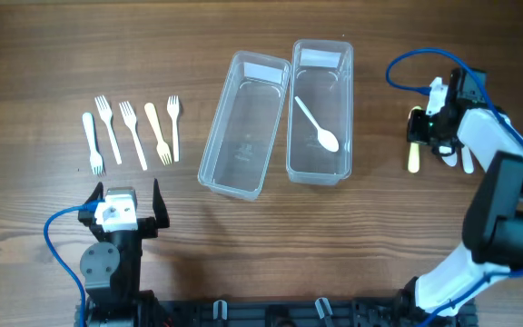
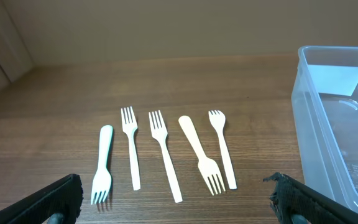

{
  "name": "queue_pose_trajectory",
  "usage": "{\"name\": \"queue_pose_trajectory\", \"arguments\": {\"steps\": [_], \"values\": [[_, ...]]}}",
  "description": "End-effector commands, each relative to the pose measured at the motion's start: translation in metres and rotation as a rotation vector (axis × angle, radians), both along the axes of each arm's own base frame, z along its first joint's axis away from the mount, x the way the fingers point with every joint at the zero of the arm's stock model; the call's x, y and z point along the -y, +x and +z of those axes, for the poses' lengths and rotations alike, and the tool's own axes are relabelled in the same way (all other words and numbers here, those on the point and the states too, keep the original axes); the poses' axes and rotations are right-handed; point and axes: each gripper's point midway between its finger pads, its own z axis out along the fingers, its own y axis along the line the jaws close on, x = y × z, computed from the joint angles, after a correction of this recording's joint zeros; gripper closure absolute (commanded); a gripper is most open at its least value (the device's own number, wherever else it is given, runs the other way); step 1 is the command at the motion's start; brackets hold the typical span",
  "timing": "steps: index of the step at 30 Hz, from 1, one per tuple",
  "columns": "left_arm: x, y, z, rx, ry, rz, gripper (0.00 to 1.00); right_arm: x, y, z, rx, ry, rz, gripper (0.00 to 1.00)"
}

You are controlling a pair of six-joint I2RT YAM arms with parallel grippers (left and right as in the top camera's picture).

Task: Pack container
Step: 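Return the right gripper to the spoons and grasp the yellow spoon, then carry the yellow spoon into the right container and release it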

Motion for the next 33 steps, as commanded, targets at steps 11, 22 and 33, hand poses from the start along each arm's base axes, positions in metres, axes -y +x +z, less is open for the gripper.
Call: {"name": "queue_pose_trajectory", "arguments": {"steps": [11, 22, 33], "values": [[0.000, 0.000, -0.001, 0.002, 0.018, -0.002, 0.00, -0.138, -0.001, 0.183, 0.419, 0.272, 0.207, 0.96], [0.000, 0.000, -0.001, 0.002, 0.018, -0.002, 0.00, -0.216, 0.003, 0.138, 0.325, 0.272, 0.301, 0.78], [0.000, 0.000, -0.001, 0.002, 0.018, -0.002, 0.00, -0.104, 0.012, 0.177, 0.442, -0.087, 0.118, 0.37]]}}
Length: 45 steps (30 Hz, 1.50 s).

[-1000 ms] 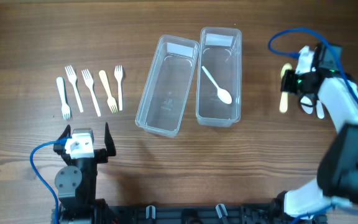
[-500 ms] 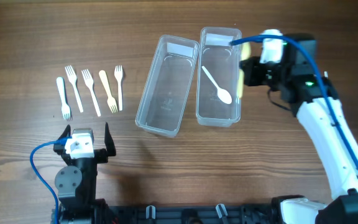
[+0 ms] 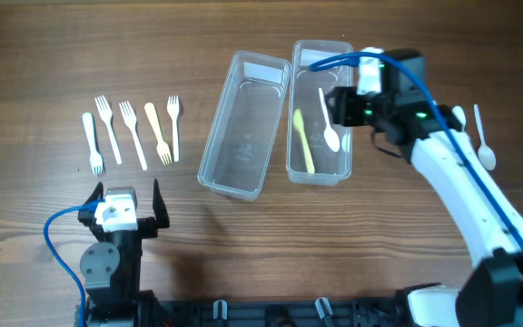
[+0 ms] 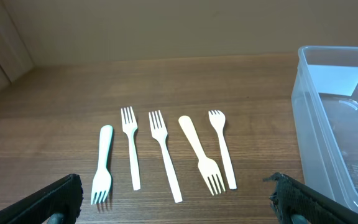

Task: Pack container
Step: 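Carry the yellow spoon into the right container and release it, then grasp the white knife with the right gripper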

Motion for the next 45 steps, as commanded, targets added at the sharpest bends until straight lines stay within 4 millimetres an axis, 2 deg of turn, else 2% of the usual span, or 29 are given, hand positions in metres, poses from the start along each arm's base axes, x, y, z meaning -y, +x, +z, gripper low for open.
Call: {"name": "queue_pose_trajectory", "arguments": {"steps": [1, 3, 4, 5, 6, 11, 14, 17, 24, 31, 37, 38, 42, 45], "values": [[0.000, 0.000, -0.001, 0.002, 0.018, -0.002, 0.00, 0.089, -0.001, 0.035, 0.094, -0.225, -0.219, 0.37], [0.000, 0.000, -0.001, 0.002, 0.018, -0.002, 0.00, 0.135, -0.014, 0.032, 0.046, -0.310, -0.320, 0.39], [0.000, 0.000, -0.001, 0.002, 0.018, -0.002, 0.00, 0.149, -0.019, 0.028, 0.024, -0.336, -0.328, 0.39], [0.000, 0.000, -0.001, 0.002, 0.018, -0.002, 0.00, 0.178, -0.028, 0.018, -0.030, -0.390, -0.334, 0.39], [0.000, 0.000, -0.001, 0.002, 0.018, -0.002, 0.00, 0.196, -0.034, 0.010, -0.068, -0.421, -0.337, 0.39], [0.000, 0.000, -0.001, 0.002, 0.018, -0.002, 0.00, 0.227, -0.041, -0.014, -0.152, -0.449, -0.354, 0.41], [0.000, 0.000, -0.001, 0.002, 0.018, -0.002, 0.00, 0.232, -0.038, -0.031, -0.190, -0.453, -0.342, 0.42], [0.000, 0.000, -0.001, 0.002, 0.018, -0.002, 0.00, 0.232, -0.036, -0.061, -0.259, -0.476, -0.272, 0.32], [0.000, 0.000, -0.001, 0.002, 0.018, -0.002, 0.00, 0.231, -0.032, -0.117, -0.367, -0.446, -0.233, 0.30], [0.000, 0.000, -0.001, 0.002, 0.018, -0.002, 0.00, 0.224, -0.031, -0.161, -0.437, -0.393, -0.203, 0.29], [0.000, 0.000, -0.001, 0.002, 0.018, -0.002, 0.00, 0.222, -0.034, -0.185, -0.483, -0.365, -0.223, 0.27], [0.000, 0.000, -0.001, 0.002, 0.018, -0.002, 0.00, 0.219, -0.035, -0.188, -0.487, -0.350, -0.216, 0.28], [0.000, 0.000, -0.001, 0.002, 0.018, -0.002, 0.00, 0.207, -0.032, -0.190, -0.480, -0.280, -0.193, 0.54], [0.000, 0.000, -0.001, 0.002, 0.018, -0.002, 0.00, 0.206, -0.034, -0.191, -0.491, -0.258, -0.231, 0.75]]}}
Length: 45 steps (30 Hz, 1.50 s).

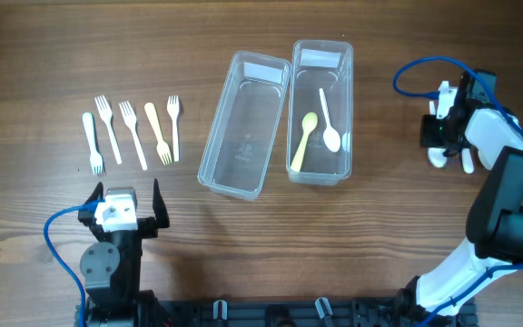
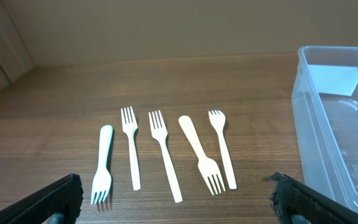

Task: Pack container
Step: 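Grasp the white knife with the right gripper, then place the white knife into the right container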

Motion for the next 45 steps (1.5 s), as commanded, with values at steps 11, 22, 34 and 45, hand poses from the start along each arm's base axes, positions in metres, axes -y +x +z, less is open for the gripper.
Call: {"name": "queue_pose_trajectory", "arguments": {"steps": [11, 22, 34, 45], "values": [[0.000, 0.000, -0.001, 0.002, 0.018, -0.002, 0.00, -0.048, -0.013, -0.012, -0.046, 0.294, -0.059, 0.96], [0.000, 0.000, -0.001, 0.002, 0.018, -0.002, 0.00, -0.121, 0.006, 0.152, 0.326, 0.593, 0.130, 0.96], [0.000, 0.000, -0.001, 0.002, 0.018, -0.002, 0.00, -0.251, 0.011, 0.184, 0.395, 0.558, 0.347, 0.96], [0.000, 0.000, -0.001, 0.002, 0.018, -0.002, 0.00, -0.268, 0.019, 0.167, 0.386, 0.506, 0.348, 0.46]]}}
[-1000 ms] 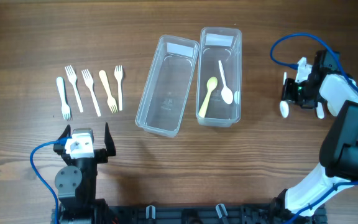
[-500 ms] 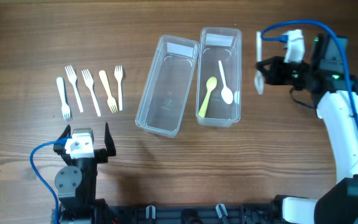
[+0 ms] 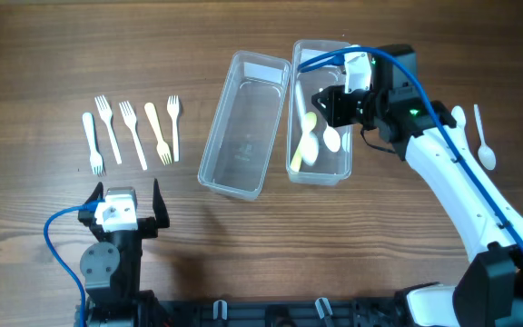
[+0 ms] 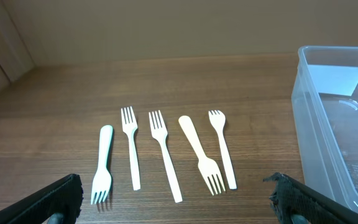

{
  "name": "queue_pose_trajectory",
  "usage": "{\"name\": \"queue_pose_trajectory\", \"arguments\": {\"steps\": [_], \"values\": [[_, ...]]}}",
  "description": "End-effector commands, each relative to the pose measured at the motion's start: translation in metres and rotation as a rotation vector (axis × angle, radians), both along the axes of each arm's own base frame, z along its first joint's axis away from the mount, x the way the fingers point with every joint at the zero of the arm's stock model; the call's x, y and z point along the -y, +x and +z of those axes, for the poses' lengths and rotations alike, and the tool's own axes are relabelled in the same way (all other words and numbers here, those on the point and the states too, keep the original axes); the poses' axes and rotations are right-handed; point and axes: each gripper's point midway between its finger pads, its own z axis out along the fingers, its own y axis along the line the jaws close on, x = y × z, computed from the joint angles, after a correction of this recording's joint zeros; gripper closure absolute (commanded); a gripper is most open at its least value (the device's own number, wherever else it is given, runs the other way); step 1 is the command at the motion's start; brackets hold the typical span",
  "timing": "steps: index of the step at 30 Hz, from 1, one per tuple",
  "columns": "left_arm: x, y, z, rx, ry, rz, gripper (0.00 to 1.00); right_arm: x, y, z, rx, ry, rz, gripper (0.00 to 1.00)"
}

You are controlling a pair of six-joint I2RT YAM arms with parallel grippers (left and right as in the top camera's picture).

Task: Pack container
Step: 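Place the white knife into the right container, then move the right gripper back and grasp a white spoon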

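Observation:
Two clear containers lie side by side, the left container (image 3: 243, 127) bare inside and the right container (image 3: 320, 168) holding a yellow spoon (image 3: 296, 156) and a white spoon (image 3: 331, 138). My right gripper (image 3: 323, 102) hangs over the right container, seemingly shut on the handle of another white spoon (image 3: 310, 147) whose bowl reaches down over the yellow one. Several white forks (image 3: 133, 132) lie in a row at the left, seen closer as forks (image 4: 166, 155). My left gripper (image 3: 123, 202) rests open behind them, its fingertips (image 4: 58, 200) wide apart at the frame's bottom.
Two more white spoons (image 3: 486, 147) lie on the wooden table (image 3: 62, 45) at the right, beside my right arm. The left container's near wall (image 4: 328, 149) fills the right side of the left wrist view.
My right gripper was out at the spoons on the right; now it is over the right container with a white spoon reaching into it. The left arm and forks are unchanged.
My right gripper was at the right-hand spoons on a yellow one, with one white spoon in the right container. Then it was over that container with the yellow spoon. Then the yellow spoon lay inside and the gripper was back at the spoons. Now it has brought a white spoon.

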Motion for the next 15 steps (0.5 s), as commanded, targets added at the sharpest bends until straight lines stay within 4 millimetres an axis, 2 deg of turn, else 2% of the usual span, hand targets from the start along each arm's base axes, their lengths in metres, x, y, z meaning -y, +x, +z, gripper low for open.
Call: {"name": "queue_pose_trajectory", "arguments": {"steps": [1, 4, 6, 8, 9, 11, 14, 15], "values": [[0.000, 0.000, -0.001, 0.002, 0.018, -0.002, 0.00, 0.008, 0.006, -0.005, -0.007, -0.021, -0.043, 0.41], [0.000, 0.000, -0.001, 0.002, 0.018, -0.002, 0.00, 0.019, 0.009, -0.007, 0.008, -0.059, -0.046, 0.37], [0.000, 0.000, -0.001, 0.002, 0.018, -0.002, 0.00, 0.046, 0.014, -0.012, -0.006, -0.106, -0.126, 0.37], [0.000, 0.000, -0.001, 0.002, 0.018, -0.002, 0.00, 0.085, 0.013, -0.019, -0.042, -0.166, -0.229, 0.37], [0.000, 0.000, -0.001, 0.002, 0.018, -0.002, 0.00, 0.123, 0.010, -0.027, -0.085, -0.228, -0.329, 0.37], [0.000, 0.000, -0.001, 0.002, 0.018, -0.002, 0.00, 0.174, 0.000, -0.037, -0.139, -0.324, -0.439, 0.37], [0.000, 0.000, -0.001, 0.002, 0.018, -0.002, 0.00, 0.225, -0.011, -0.041, -0.149, -0.442, -0.449, 0.39], [0.000, 0.000, -0.001, 0.002, 0.018, -0.002, 0.00, 0.233, -0.012, -0.041, -0.143, -0.467, -0.432, 0.39]]}}
